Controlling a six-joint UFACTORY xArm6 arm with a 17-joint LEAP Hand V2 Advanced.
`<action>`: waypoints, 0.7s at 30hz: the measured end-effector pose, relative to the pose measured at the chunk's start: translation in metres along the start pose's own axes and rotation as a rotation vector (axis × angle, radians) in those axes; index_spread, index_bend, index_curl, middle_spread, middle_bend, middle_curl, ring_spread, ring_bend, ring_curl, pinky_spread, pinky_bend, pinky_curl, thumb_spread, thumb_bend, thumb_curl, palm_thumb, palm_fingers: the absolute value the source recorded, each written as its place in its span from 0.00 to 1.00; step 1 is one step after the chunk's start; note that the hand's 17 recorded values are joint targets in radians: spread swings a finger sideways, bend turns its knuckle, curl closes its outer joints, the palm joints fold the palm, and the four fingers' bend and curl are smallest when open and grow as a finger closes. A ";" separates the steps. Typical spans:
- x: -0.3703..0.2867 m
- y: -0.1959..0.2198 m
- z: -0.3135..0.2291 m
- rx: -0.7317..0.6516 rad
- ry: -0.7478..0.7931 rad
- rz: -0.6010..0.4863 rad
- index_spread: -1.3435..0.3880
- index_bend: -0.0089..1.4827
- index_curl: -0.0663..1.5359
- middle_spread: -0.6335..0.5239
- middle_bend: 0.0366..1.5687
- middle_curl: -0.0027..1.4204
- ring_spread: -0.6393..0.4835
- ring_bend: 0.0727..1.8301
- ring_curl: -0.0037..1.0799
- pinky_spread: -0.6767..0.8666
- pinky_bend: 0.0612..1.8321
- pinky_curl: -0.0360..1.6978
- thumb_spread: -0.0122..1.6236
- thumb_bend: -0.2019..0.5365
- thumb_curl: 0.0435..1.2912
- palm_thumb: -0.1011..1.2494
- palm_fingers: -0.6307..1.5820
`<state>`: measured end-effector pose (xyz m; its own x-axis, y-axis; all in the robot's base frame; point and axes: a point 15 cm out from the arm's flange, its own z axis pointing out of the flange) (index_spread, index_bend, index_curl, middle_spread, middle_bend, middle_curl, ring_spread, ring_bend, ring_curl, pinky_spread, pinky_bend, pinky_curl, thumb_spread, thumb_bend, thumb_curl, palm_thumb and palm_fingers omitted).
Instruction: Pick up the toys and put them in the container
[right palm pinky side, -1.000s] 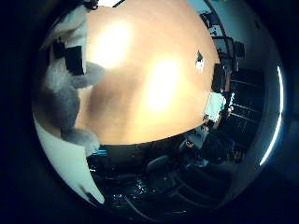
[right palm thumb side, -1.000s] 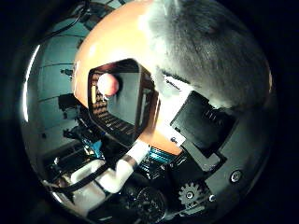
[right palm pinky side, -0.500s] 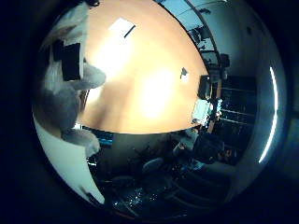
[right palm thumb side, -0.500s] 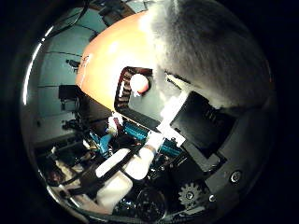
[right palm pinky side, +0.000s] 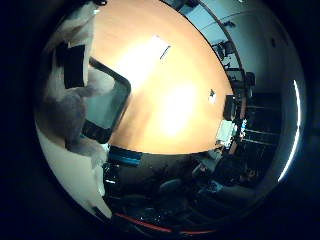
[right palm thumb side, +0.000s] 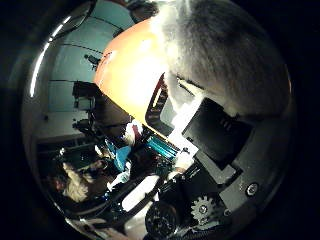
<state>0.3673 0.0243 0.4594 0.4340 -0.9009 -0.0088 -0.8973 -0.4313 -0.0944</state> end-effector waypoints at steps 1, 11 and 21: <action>-0.002 -0.002 0.006 0.015 -0.005 0.003 0.61 0.66 0.66 0.39 0.78 0.64 0.36 0.73 0.75 0.30 0.62 0.64 0.72 0.25 0.43 0.78 0.76; -0.016 0.012 0.051 0.061 -0.038 0.027 0.53 0.20 0.51 0.33 0.55 0.53 0.35 0.62 0.59 0.22 0.50 0.51 0.70 0.23 0.24 0.53 0.46; -0.021 0.023 0.065 0.012 -0.060 0.006 0.53 0.14 0.34 0.48 0.25 0.33 0.55 0.36 0.36 0.65 0.38 0.41 0.67 0.24 0.20 0.47 0.33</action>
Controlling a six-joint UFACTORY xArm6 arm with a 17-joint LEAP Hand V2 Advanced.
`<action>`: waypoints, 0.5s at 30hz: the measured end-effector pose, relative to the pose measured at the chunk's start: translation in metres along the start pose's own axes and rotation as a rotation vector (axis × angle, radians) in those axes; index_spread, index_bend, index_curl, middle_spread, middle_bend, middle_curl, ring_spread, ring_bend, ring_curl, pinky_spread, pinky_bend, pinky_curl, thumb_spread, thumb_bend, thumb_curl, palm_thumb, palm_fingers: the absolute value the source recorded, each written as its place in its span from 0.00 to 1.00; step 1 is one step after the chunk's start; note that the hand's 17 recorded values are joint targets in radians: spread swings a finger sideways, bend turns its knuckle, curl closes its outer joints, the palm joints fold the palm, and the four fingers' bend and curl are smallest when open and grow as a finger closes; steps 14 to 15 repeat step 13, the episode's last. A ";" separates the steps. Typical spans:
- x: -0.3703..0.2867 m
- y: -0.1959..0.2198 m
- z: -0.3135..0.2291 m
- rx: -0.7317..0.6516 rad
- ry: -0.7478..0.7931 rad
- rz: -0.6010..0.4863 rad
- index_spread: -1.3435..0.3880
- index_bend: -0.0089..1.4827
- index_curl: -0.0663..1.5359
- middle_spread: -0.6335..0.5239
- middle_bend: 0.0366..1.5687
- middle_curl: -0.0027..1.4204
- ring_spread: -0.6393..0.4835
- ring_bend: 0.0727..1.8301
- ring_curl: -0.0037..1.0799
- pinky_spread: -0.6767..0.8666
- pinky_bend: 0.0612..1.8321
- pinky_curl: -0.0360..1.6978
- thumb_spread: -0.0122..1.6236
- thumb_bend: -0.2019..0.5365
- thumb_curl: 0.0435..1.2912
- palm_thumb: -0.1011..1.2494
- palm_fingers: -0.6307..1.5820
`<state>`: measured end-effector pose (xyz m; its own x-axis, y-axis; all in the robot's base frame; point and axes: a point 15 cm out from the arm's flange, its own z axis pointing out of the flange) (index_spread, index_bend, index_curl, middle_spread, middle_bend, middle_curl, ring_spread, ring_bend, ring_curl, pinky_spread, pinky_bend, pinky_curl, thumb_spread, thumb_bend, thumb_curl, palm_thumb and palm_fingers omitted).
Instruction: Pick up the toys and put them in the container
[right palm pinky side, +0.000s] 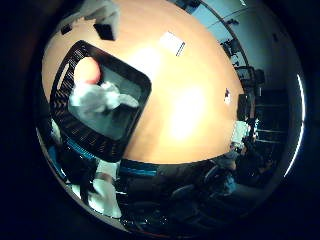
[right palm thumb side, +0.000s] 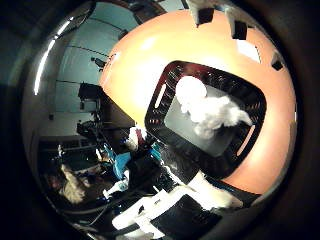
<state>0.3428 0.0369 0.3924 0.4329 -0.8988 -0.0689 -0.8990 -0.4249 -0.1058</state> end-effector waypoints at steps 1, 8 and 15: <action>0.000 0.000 0.001 -0.002 -0.001 0.000 0.53 0.14 0.34 0.49 0.24 0.32 0.57 0.35 0.35 0.68 0.36 0.40 0.67 0.24 0.20 0.47 0.34; -0.001 0.003 0.000 -0.015 -0.005 -0.009 0.53 0.12 0.28 0.50 0.18 0.27 0.61 0.30 0.29 0.74 0.30 0.33 0.66 0.24 0.19 0.47 0.37; -0.001 0.004 -0.006 -0.014 -0.005 -0.013 0.54 0.12 0.26 0.50 0.16 0.26 0.62 0.28 0.26 0.74 0.29 0.30 0.66 0.24 0.19 0.47 0.39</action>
